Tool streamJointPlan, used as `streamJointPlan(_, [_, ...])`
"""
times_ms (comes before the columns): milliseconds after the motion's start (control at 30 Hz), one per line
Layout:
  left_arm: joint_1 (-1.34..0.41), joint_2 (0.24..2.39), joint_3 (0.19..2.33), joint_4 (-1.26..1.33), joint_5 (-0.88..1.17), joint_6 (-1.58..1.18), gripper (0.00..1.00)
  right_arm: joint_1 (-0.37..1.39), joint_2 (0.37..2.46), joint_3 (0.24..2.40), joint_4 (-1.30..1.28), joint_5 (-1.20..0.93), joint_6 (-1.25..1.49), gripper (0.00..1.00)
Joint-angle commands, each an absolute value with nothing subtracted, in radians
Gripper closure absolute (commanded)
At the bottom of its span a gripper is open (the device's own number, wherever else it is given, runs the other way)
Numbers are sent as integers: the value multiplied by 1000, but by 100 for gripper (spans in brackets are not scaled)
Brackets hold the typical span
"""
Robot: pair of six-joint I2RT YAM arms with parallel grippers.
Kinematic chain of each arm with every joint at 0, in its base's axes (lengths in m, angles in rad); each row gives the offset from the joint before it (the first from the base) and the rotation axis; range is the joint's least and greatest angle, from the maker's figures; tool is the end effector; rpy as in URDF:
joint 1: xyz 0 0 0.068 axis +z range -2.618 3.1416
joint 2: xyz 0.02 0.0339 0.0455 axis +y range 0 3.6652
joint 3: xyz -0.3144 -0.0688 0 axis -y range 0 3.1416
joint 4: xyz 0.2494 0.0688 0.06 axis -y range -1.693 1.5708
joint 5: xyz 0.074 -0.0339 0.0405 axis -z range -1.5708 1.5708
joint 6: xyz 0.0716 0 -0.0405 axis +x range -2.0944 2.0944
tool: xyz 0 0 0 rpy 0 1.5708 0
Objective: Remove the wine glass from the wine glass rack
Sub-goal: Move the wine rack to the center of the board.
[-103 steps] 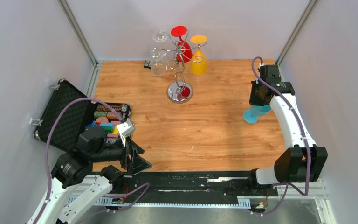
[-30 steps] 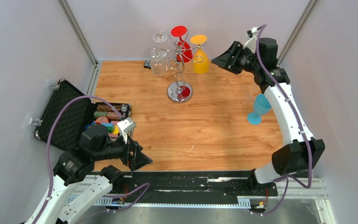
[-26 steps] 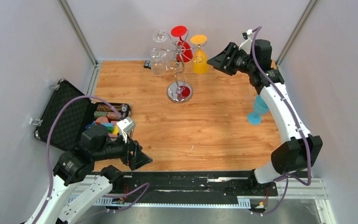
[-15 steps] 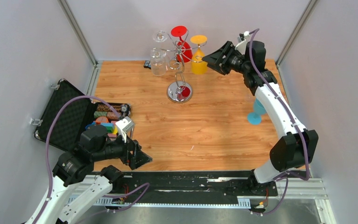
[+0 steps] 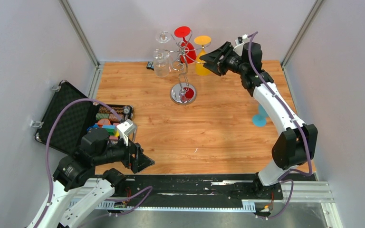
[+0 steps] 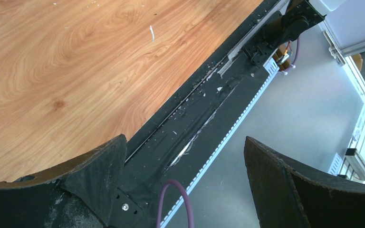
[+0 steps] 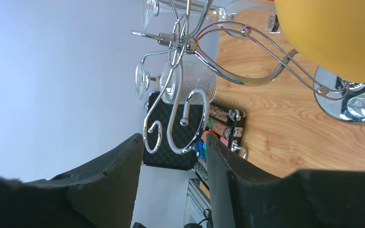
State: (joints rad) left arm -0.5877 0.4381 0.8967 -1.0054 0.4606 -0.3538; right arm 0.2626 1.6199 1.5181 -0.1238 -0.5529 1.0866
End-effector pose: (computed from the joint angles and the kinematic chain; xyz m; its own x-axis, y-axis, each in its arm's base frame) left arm 0.0243 -0.0544 0.3393 -0.6875 0.0851 -0.7212 0.6124 0.6017 -0.5127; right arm 0.3970 0.1456 0.4317 -0.7336 0.5827 -0.3497 -0.1417 0.3721 0.9173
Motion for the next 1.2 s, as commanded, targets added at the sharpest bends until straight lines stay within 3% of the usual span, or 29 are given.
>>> streamJointPlan(0, [-587, 431, 899, -988, 458, -355, 0, 276, 1643, 1513, -41, -529, 1184, 52])
streamJointPlan(467, [-586, 422, 899, -989, 456, -357, 0, 282, 1665, 1474, 29, -506, 1291, 76])
streamJointPlan(767, [-586, 422, 900, -988, 450, -365, 0, 282, 1655, 1433, 86, -500, 1348, 100])
streamJointPlan(1167, [-586, 426, 921, -971, 434, -413, 0, 280, 1598, 1374, 122, -470, 1403, 100])
